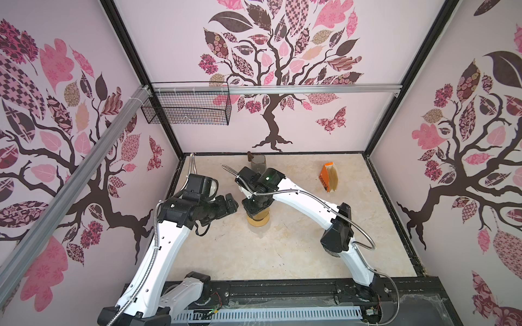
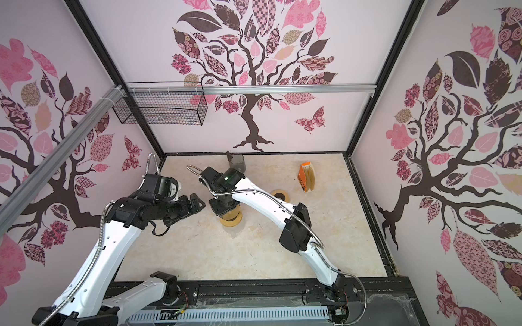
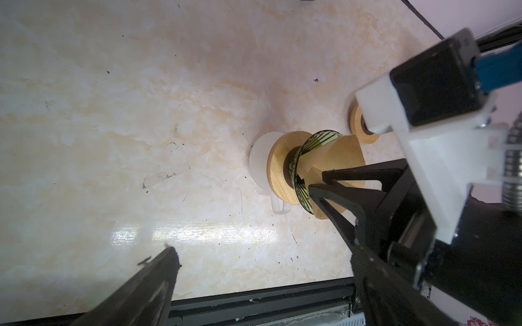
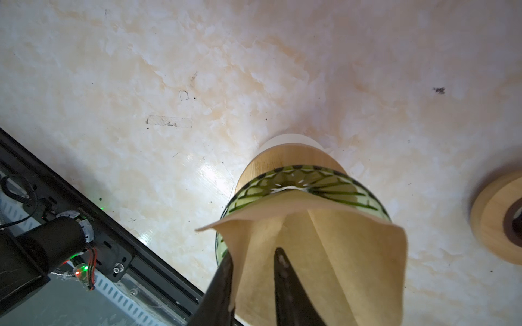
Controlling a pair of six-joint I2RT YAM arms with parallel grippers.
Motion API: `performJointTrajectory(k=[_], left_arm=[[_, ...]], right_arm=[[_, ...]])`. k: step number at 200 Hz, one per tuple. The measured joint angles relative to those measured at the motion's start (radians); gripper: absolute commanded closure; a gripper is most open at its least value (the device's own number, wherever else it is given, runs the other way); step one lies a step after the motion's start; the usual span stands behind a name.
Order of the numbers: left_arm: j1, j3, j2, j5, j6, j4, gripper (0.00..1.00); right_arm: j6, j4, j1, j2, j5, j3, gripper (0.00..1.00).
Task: Place the coffee filter in the dripper
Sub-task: 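Lower the paper filter into the green dripper with the right gripper, then open the right gripper and lift it off the filter while left approaches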
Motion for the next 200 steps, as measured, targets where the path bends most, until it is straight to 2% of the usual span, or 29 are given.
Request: performJointTrajectory(k=[46,65,135,200], left_arm=[[0.000,0.005,0.004,0.001,-0.001,-0.004,0.02],[0.000,0.005,0.005,0.003,-0.001,-0.004,0.02],[0.000,0.005,0.005,0.018,-0.005,-0.004,0.02],[0.000,0.005,0.005,0.032,-0.020,-0.004,0.02]], right_arm=[[-0.005,0.003,0.000,-0.002,0.008,0.000,0.63],[-0.006,0.008,0.000,-0.003,0.008,0.000,0.56],[-0.010,0.025,0.000,-0.005,0.015,-0.002,0.47],[-0.010,0.046,0.000,-0.029,-0.003,-0.022,0.45]])
